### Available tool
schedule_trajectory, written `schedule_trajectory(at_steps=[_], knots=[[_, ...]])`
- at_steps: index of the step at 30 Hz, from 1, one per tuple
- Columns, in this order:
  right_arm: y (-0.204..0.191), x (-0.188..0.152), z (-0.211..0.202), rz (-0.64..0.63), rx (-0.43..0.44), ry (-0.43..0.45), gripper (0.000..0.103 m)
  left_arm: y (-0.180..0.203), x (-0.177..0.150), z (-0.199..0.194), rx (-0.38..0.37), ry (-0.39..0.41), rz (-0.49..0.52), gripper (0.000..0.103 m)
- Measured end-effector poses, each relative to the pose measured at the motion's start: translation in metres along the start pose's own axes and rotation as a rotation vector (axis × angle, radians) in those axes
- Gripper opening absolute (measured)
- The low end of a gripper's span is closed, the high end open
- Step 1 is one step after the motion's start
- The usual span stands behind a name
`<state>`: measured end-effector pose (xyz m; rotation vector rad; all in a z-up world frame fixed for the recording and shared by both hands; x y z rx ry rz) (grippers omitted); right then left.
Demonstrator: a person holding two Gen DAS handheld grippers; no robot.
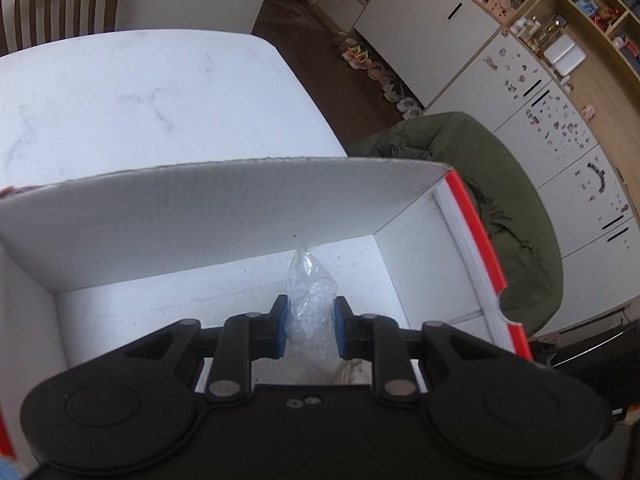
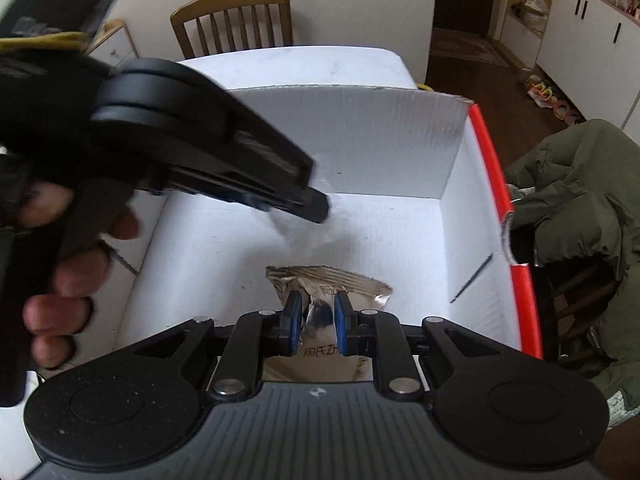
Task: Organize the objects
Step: 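Carry the foil packet and bead bag with both grippers into the shoebox, then open both grippers to drop the packet and bead bag in the box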
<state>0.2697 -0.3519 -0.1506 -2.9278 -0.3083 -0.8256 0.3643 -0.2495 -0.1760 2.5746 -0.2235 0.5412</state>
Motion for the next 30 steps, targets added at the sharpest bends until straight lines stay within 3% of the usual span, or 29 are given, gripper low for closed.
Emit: schedule_trajectory(at_steps=[9,18,27,30], knots=[[-0.004,0.003,0.004,0.020,0.035,-0.024,0.017,-0.007,-0.003,0.022,0.026,-0.059,-0.011,0.022],[0.000,0.006,-0.001,0.068,0.069,-0.022,0.017,-0.006,-0.003,0.026,0.060,-0.087,0.011,0.031],[0.007,0.005,-0.015,0.087,0.082,0.013,0.017,-0.003,-0.002,0.009,0.056,-0.061,0.021,0.042],[0.008,0.004,-0.024,0.089,0.084,0.033,0.020,0.000,-0.003,-0.004,0.051,-0.033,0.028,0.054]])
Point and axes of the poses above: each gripper's, at about its wrist camera, not at the fingertips, and z roughly the way its jaws point, y to its right, x to its top, the point moved 4 cm from there along z, roughly the way its jaws point, and after that the axes turned 4 degrees about -x, right-handed, at the moved point
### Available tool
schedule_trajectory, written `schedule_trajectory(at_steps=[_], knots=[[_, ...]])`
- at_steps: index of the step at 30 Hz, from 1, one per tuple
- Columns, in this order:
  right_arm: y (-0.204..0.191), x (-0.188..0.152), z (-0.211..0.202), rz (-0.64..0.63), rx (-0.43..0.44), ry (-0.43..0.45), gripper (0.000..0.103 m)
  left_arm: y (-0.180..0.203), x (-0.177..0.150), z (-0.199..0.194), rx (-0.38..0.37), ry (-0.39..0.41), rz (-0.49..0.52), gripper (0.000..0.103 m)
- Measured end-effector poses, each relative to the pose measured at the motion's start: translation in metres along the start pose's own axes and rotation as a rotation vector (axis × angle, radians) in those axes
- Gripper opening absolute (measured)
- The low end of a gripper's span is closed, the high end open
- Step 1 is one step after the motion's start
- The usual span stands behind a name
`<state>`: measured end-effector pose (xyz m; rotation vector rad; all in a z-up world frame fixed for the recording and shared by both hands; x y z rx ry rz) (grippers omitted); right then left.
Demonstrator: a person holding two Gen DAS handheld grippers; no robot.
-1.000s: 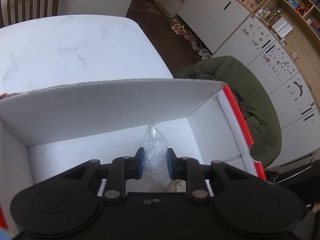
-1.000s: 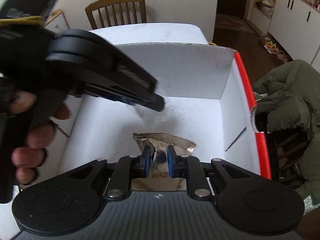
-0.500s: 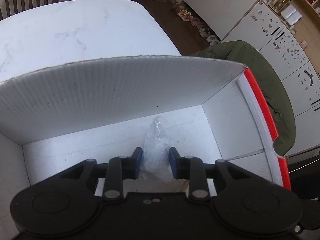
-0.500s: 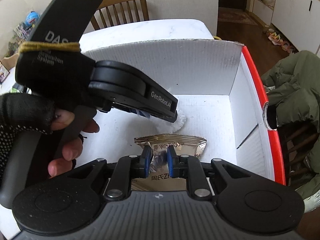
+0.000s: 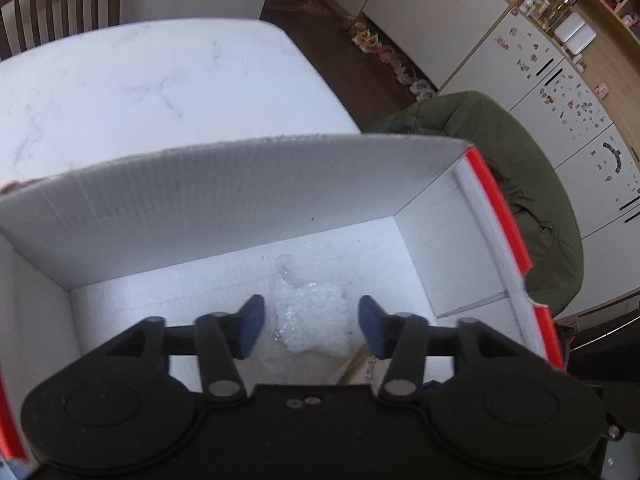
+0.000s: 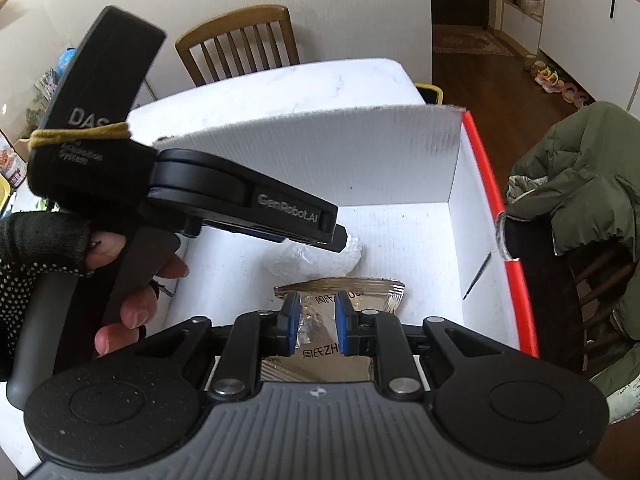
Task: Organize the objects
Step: 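Open both grippers to drop the packet and bead bag in the box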
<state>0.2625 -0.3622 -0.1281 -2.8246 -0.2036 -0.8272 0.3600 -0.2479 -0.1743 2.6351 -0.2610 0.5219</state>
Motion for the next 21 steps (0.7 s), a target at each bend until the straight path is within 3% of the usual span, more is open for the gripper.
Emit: schedule_trajectory(at_steps=[11,15,21], knots=[[-0.001,-0.003,-0.033,0.009,0.019,0.073,0.031,0.014,-0.013,-0.059,-0.048,0.095,0.057,0.058],[-0.004,-0.006,-0.047,0.007,0.043,0.115,0.052,0.016,-0.021,-0.085,-0.052,0.140,0.091,0.060],[-0.008,-0.009,-0.060,0.018,0.055,0.143,0.052,0.020,-0.038,-0.118,-0.049,0.190,0.142,0.060]])
Point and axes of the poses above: each gripper's, at about its wrist camera, not at the fingertips, and z roughly the way its jaws point, y to its right, x to its top, the point moved 4 cm from there along z, roughly the way its jaws point, and after that the axes turned 4 degrees about -x, right-handed, at the moved point
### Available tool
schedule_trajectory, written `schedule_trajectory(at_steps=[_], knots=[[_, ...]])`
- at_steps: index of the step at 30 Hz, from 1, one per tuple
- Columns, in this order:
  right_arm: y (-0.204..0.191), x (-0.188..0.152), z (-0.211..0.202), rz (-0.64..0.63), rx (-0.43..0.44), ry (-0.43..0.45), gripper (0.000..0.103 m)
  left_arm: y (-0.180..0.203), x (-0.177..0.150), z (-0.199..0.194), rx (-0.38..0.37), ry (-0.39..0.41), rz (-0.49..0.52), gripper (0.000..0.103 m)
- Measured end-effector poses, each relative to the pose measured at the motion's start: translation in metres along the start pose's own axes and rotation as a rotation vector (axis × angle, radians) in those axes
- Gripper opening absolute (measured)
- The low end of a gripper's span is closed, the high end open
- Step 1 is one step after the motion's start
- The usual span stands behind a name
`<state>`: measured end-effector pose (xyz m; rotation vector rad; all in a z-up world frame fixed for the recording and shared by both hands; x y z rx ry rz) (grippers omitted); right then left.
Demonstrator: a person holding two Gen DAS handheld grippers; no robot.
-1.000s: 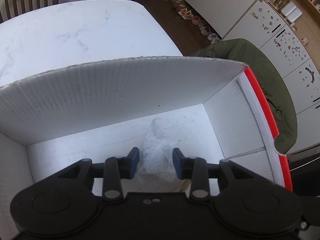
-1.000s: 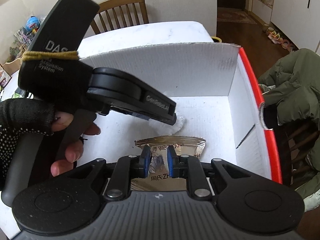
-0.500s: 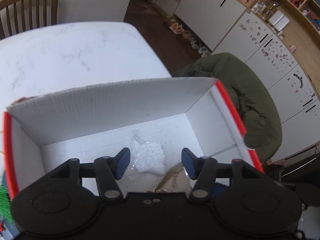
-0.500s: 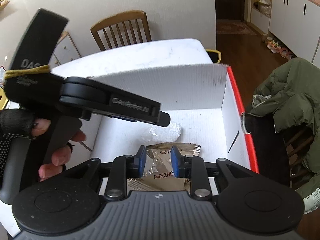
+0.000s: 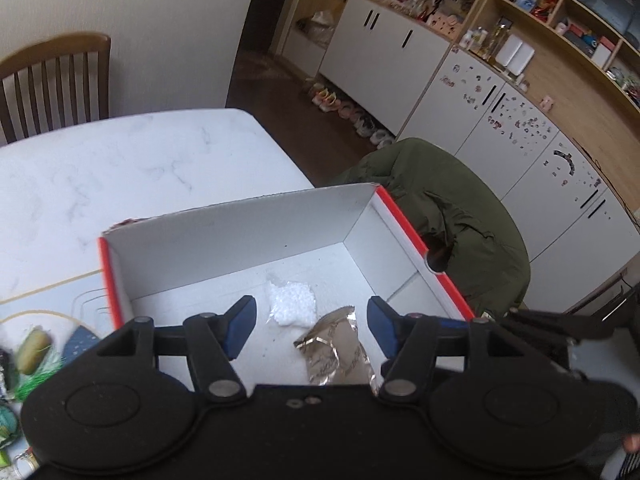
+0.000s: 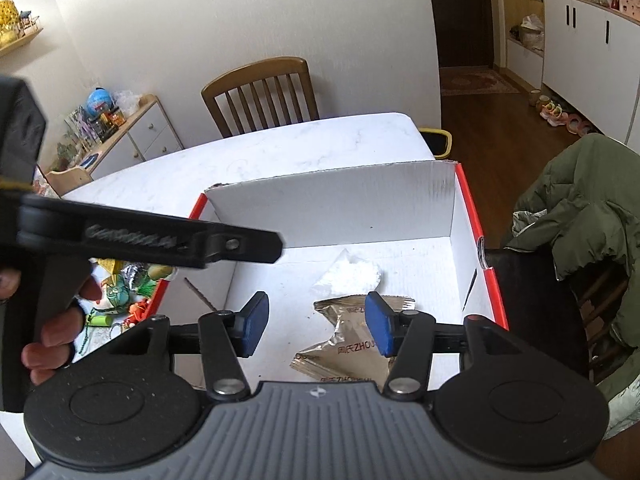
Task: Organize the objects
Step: 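Open both grippers to drop the packet and bead bag in the box, then withdraw both tools from the box back over the mat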
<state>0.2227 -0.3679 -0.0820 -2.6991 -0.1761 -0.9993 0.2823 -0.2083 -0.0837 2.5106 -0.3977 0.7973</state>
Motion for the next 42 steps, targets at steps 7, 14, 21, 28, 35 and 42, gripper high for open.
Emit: schedule_trajectory(at_steps=[7,14,21,28,35,42], knots=[[-0.015,-0.003,-0.015,-0.009,-0.005,0.031,0.056,-0.005,-0.021,-0.041,0.045,0.061,0.047,0.061],[-0.042,-0.009,-0.030,-0.031,-0.007,0.080,0.061,-0.016,-0.049,-0.090,0.124,0.145,0.100,0.069],[-0.079,-0.018,-0.035,-0.037,0.014,0.101,0.072,-0.048,-0.076,-0.126,0.169,0.157,0.069,0.077],[-0.116,-0.028,-0.034,-0.047,0.030,0.098,0.081,-0.086,-0.098,-0.152,0.224,0.161,0.040,0.082],[-0.151,-0.038,-0.028,-0.052,0.029,0.079,0.083,-0.114,-0.117,-0.180,0.264,0.177,0.027,0.091],[-0.182,-0.043,-0.018,-0.059,0.028,0.051,0.083,-0.147,-0.132,-0.207,0.313,0.207,0.007,0.102]])
Point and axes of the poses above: each gripper's, at about its wrist camera, not at the fingertips, and z roughly the way its jaws point, y to its right, x to its top, the point moved 4 cm from there along z, roughly the way its jaws point, and after that the axes turned 4 degrees about -x, right-handed, at the moved point
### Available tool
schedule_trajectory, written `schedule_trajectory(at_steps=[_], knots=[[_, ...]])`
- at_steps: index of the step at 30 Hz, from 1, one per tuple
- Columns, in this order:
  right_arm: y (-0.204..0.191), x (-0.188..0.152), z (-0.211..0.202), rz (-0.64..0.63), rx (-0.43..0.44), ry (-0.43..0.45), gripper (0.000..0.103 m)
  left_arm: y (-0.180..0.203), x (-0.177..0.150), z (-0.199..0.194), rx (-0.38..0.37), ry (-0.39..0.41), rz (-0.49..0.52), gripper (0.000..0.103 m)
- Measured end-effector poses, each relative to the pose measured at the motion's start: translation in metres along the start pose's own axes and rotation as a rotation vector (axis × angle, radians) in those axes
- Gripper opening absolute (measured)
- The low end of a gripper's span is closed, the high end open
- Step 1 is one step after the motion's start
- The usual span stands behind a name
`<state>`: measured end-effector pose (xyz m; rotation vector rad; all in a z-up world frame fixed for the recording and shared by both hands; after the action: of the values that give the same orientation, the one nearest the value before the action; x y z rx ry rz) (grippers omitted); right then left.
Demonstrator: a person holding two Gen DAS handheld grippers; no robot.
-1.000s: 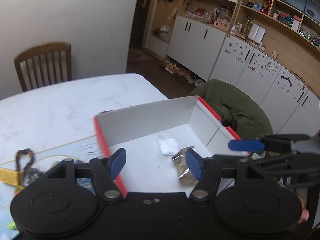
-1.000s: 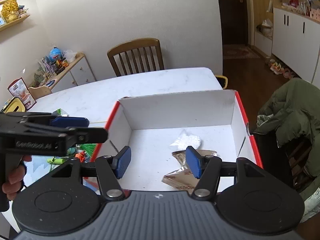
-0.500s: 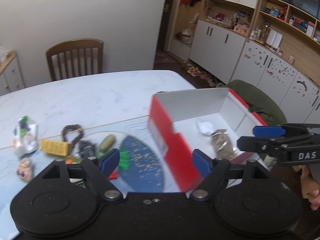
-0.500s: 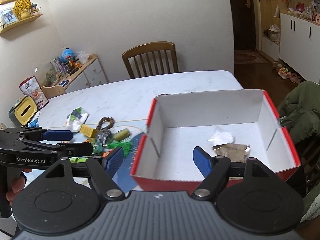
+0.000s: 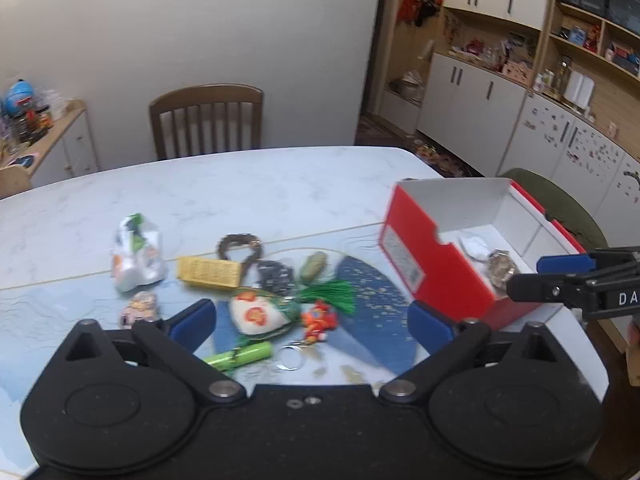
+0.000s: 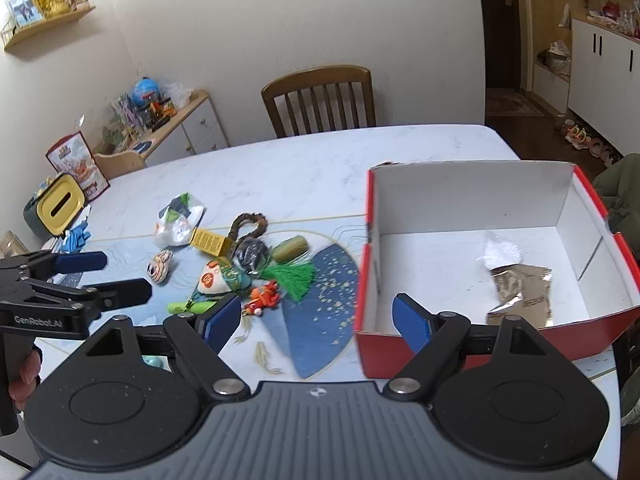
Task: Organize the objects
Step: 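Withdraw both tools from the box back over the mat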
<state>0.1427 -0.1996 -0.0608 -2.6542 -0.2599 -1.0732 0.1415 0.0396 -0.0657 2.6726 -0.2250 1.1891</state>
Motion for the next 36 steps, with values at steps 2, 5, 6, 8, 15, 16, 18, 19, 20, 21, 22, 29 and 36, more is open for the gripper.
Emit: schedule_trajectory(at_steps=[2,5,6,8,15,16,18,19,20,21,22,29,36], knots=[[-0.011,-0.001,0.005,-0.015,0.000,-0.010,0.083,-0.011,-0.003,-0.001,0.002,-0.007,-0.016,0.102],[-0.027,-0.002,0.012,-0.021,-0.002,-0.025,0.083,-0.024,-0.010,-0.002,0.018,-0.015,-0.030,0.103],[-0.031,-0.001,0.015,-0.021,-0.002,-0.030,0.083,-0.029,-0.013,-0.003,0.023,-0.014,-0.028,0.103],[-0.039,-0.001,0.022,-0.020,-0.008,-0.040,0.083,-0.037,-0.018,-0.004,0.027,-0.012,-0.019,0.103],[-0.062,-0.001,0.054,-0.044,-0.042,-0.073,0.083,-0.067,-0.040,-0.004,0.022,-0.051,-0.048,0.103],[-0.065,-0.002,0.059,-0.049,-0.044,-0.078,0.083,-0.071,-0.043,-0.003,0.013,-0.067,-0.066,0.103],[-0.071,-0.004,0.069,-0.067,-0.050,-0.085,0.083,-0.079,-0.049,0.000,0.008,-0.098,-0.085,0.103],[-0.074,-0.005,0.074,-0.080,-0.048,-0.088,0.083,-0.082,-0.053,0.002,0.010,-0.113,-0.088,0.103],[-0.078,-0.006,0.078,-0.097,-0.042,-0.091,0.083,-0.085,-0.057,0.004,0.013,-0.125,-0.090,0.103],[-0.082,-0.007,0.083,-0.116,-0.041,-0.095,0.083,-0.088,-0.062,0.006,0.016,-0.136,-0.092,0.103],[-0.086,-0.008,0.088,-0.133,-0.042,-0.098,0.083,-0.090,-0.066,0.008,0.013,-0.146,-0.093,0.103],[-0.098,-0.015,0.126,-0.191,-0.054,-0.130,0.083,-0.092,-0.091,0.023,0.007,-0.180,-0.060,0.102],[-0.098,-0.018,0.159,-0.211,-0.083,-0.150,0.083,-0.088,-0.102,0.038,0.008,-0.186,-0.040,0.102]])
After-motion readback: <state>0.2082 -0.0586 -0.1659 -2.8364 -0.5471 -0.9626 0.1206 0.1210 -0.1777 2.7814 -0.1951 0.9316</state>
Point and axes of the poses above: each gripper's, at about its wrist camera, not at the fingertips, and z roughly the way its jaws point, y to its right, x to its top, the point moved 4 cm from there along z, roughly the way its jaws point, and after that the axes turned 4 degrees about -x, right-handed, at the moved point
